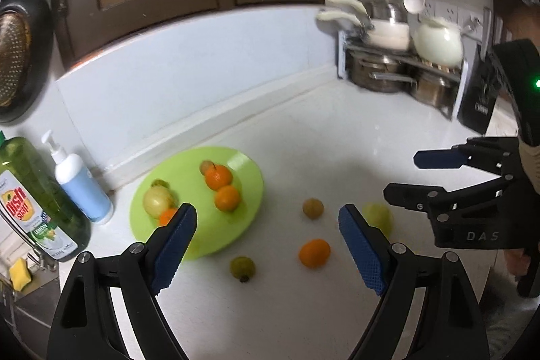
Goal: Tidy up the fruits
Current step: 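Pull both open tools back from the plate toward the loose fruits, then grasp the orange with the left tool while the right tool grasps the pomelo, then carry the orange and pomelo in both tools onto the green plate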
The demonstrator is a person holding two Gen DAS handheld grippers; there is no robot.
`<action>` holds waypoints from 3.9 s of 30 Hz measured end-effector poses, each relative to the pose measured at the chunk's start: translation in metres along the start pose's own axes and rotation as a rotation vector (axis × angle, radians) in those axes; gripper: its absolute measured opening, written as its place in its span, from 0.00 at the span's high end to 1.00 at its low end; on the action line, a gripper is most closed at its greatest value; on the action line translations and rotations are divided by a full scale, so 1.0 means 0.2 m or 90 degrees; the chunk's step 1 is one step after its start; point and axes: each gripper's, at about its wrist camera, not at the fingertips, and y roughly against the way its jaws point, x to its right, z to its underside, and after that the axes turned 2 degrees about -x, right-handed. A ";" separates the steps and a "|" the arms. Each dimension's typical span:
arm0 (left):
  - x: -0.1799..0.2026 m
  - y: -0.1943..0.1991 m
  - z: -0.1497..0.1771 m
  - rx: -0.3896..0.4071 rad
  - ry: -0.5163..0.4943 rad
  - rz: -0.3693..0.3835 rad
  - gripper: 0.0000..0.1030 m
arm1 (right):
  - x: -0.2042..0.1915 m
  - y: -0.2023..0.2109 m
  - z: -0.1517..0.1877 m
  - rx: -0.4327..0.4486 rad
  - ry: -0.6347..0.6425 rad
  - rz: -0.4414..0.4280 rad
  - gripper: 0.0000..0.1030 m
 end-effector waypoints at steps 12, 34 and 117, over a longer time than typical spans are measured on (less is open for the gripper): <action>0.10 -0.20 0.19 -0.047 -0.068 0.044 0.17 | 0.02 -0.17 0.17 -0.079 0.015 0.001 0.40; 0.14 -0.50 0.21 -0.136 -0.022 0.138 0.53 | 0.09 -0.35 0.17 -0.130 -0.009 -0.033 0.44; -0.80 -0.73 -0.24 -0.088 0.103 -0.017 0.66 | -0.48 -0.92 -0.80 -0.047 0.169 -0.150 0.52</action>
